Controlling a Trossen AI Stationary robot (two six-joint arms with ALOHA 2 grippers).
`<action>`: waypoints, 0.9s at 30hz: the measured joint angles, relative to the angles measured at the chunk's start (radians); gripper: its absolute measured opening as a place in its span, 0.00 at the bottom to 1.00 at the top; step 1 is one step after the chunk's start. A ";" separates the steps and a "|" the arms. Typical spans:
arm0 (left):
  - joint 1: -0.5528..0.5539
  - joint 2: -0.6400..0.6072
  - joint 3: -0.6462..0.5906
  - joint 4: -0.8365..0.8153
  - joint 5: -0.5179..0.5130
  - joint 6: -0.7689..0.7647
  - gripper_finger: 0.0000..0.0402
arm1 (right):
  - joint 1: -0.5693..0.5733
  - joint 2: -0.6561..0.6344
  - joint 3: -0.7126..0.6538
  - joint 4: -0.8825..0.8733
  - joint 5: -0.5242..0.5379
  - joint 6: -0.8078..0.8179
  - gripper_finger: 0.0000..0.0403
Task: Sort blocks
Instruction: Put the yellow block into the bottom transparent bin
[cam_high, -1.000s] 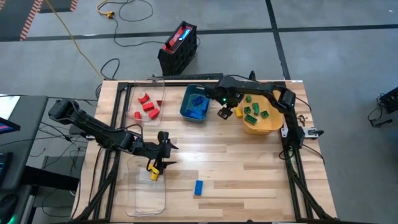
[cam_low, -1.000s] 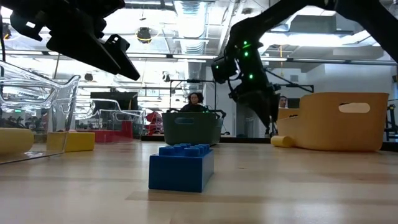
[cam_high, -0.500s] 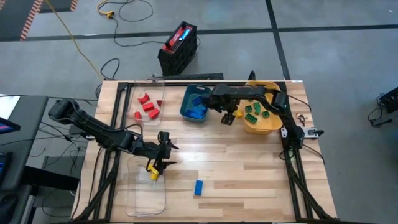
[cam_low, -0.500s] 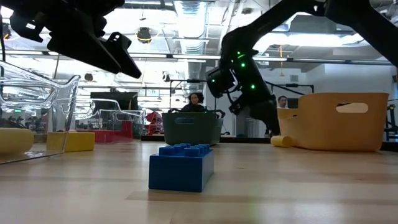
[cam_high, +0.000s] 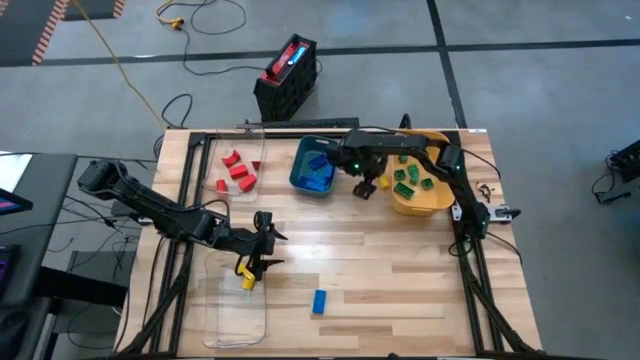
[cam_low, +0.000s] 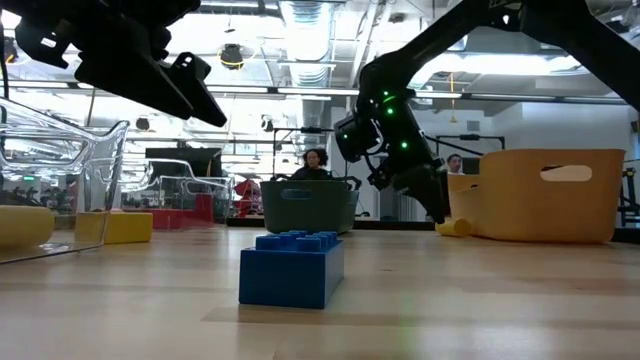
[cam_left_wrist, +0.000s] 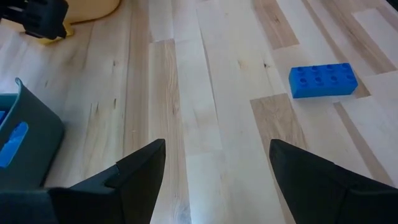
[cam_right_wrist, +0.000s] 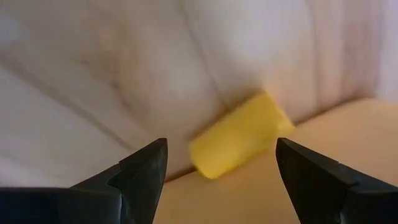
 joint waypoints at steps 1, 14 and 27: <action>0.000 0.000 0.000 0.000 0.000 0.000 0.70 | 0.000 0.000 0.000 0.005 -0.014 -0.006 0.77; 0.000 -0.001 0.000 -0.004 0.005 -0.003 0.70 | 0.005 0.014 0.001 0.013 0.026 0.031 0.77; -0.012 -0.005 0.000 -0.012 -0.001 0.004 0.70 | 0.123 0.067 0.023 0.059 -0.044 -0.051 0.77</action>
